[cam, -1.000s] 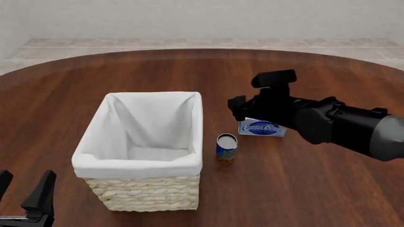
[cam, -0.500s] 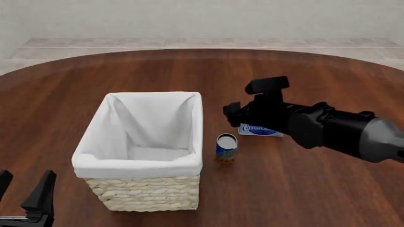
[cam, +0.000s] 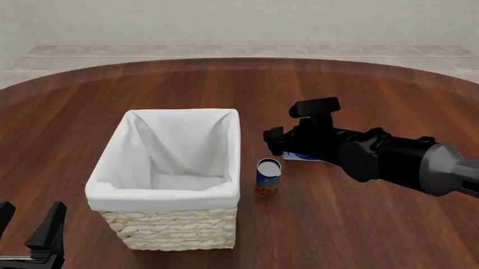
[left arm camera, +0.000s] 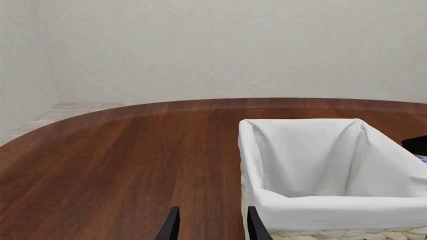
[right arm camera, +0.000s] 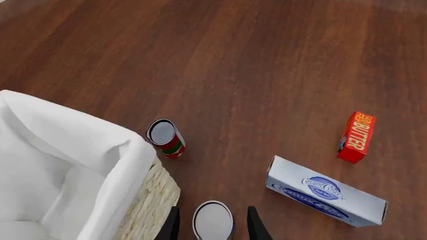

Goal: Pick up the alphabet soup and put it in the basket.

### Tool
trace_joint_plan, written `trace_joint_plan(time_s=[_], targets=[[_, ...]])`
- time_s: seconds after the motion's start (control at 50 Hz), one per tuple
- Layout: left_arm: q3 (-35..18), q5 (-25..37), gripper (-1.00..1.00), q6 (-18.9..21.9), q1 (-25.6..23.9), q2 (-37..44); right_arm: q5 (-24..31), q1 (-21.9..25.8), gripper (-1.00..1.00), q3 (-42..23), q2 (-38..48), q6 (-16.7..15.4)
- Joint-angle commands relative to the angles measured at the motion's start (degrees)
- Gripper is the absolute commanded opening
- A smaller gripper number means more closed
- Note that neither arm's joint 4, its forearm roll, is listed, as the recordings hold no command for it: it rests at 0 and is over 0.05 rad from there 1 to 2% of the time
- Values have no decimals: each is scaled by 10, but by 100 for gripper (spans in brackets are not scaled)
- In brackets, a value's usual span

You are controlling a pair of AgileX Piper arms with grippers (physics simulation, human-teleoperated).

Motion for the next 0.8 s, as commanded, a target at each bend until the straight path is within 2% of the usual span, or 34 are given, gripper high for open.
trace_joint_plan(time_s=[0.02, 0.8], targets=[[0, 0, 100, 0, 0, 0, -10, -3, 100, 7, 10, 3], [0, 0, 100, 0, 0, 0, -21, 4, 100, 17, 23, 9]])
